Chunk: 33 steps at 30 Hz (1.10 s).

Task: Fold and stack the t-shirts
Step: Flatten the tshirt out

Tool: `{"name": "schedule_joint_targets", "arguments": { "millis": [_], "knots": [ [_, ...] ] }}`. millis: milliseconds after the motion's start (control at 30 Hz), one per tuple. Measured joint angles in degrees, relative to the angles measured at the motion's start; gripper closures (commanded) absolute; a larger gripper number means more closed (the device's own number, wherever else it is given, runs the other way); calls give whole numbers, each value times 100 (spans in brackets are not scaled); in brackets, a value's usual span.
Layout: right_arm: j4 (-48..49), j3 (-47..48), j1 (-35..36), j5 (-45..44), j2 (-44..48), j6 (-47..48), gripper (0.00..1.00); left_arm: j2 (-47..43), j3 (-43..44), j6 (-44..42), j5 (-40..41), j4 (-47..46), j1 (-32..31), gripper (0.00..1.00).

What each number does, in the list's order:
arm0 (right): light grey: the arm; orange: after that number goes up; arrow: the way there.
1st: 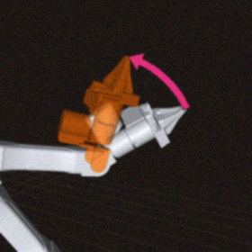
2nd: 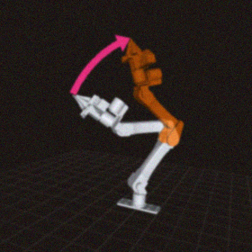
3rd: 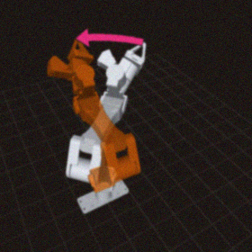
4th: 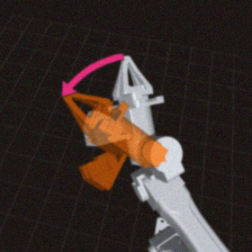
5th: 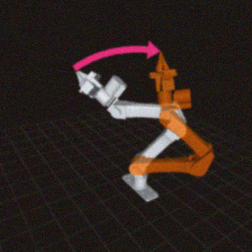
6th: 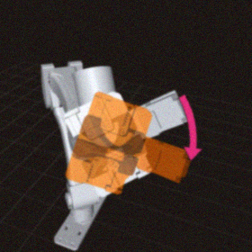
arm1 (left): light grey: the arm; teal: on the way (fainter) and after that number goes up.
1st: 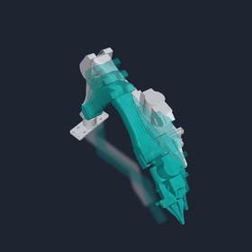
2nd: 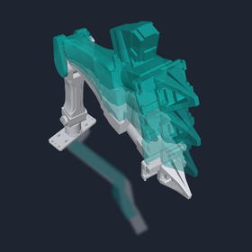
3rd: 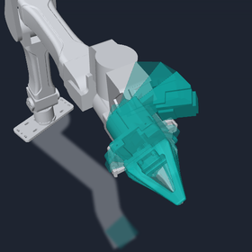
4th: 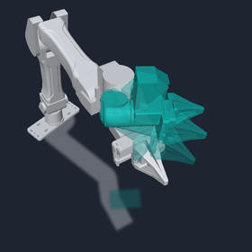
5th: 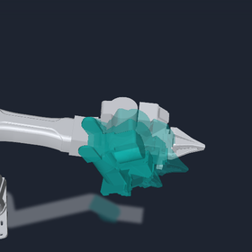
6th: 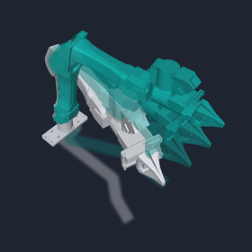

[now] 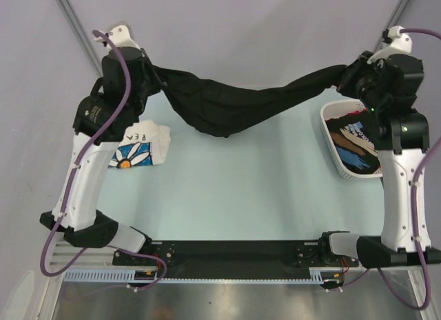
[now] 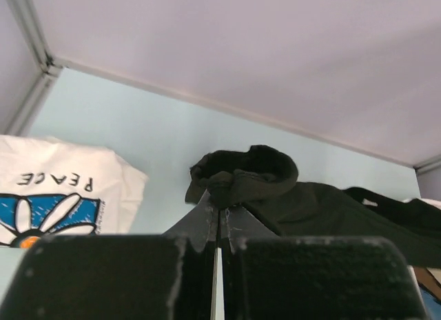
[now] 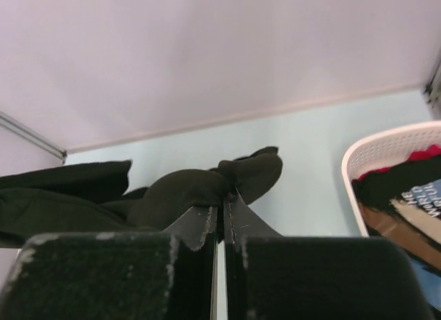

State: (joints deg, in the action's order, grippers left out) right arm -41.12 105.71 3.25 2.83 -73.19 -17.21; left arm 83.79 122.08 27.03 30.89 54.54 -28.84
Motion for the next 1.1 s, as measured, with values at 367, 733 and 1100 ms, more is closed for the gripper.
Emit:
{"name": "schedule_joint_targets", "arguments": {
  "millis": [367, 733, 1100],
  "knots": [
    [79, 225, 39, -796, 1825, 575, 100, -1716, -424, -935, 557, -481, 0, 100],
    [675, -240, 39, -1305, 1386, 568, 100, -673, 796, -1394, 688, -1152, 7, 100],
    [483, 1585, 11, -1180, -1147, 542, 100, 1196, 1845, -1755, -105, -981, 352, 100]
  ]
}}
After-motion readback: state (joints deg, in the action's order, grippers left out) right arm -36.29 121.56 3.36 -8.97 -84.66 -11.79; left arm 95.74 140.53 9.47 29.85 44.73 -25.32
